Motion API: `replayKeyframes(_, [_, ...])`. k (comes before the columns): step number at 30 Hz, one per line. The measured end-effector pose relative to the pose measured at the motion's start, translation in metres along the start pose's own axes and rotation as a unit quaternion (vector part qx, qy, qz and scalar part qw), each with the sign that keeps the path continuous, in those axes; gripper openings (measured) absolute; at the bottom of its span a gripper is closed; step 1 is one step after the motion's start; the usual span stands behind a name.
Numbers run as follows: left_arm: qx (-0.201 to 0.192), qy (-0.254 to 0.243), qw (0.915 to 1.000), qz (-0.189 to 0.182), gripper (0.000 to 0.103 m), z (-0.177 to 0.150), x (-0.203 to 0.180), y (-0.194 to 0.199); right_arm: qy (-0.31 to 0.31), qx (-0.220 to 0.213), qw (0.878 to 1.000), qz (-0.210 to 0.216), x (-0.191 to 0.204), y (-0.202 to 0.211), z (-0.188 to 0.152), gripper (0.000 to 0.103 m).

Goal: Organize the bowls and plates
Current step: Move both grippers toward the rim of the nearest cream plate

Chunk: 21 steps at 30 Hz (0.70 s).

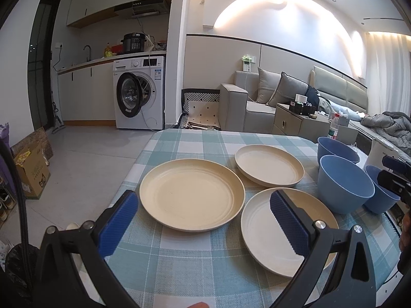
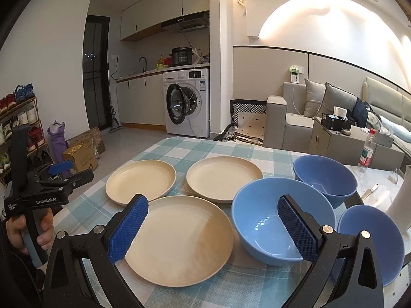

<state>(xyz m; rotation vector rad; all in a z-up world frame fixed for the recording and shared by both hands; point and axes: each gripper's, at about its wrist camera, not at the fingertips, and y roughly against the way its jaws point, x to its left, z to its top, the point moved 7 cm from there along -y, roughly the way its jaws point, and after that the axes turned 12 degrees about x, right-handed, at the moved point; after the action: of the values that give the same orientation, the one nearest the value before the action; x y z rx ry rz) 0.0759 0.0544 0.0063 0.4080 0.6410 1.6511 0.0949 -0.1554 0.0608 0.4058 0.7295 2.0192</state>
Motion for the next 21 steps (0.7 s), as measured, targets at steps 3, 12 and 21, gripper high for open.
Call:
replayKeyframes(3, [0.000, -0.002, 1.0000, 0.000, 0.103, 0.007, -0.001, -0.001, -0.001, 0.005, 1.000, 0.004, 0.002, -0.003, 0.004, 0.103])
replayKeyframes(12, [-0.004, 0.003, 0.9999, 0.010, 0.103, 0.028, 0.003, -0.003, -0.009, 0.017, 1.000, 0.015, 0.009, -0.013, 0.020, 0.103])
replayKeyframes(21, [0.013, 0.011, 0.9998, 0.013, 0.103, 0.038, 0.014, -0.017, 0.006, 0.035, 0.998, 0.045, 0.028, -0.038, 0.033, 0.103])
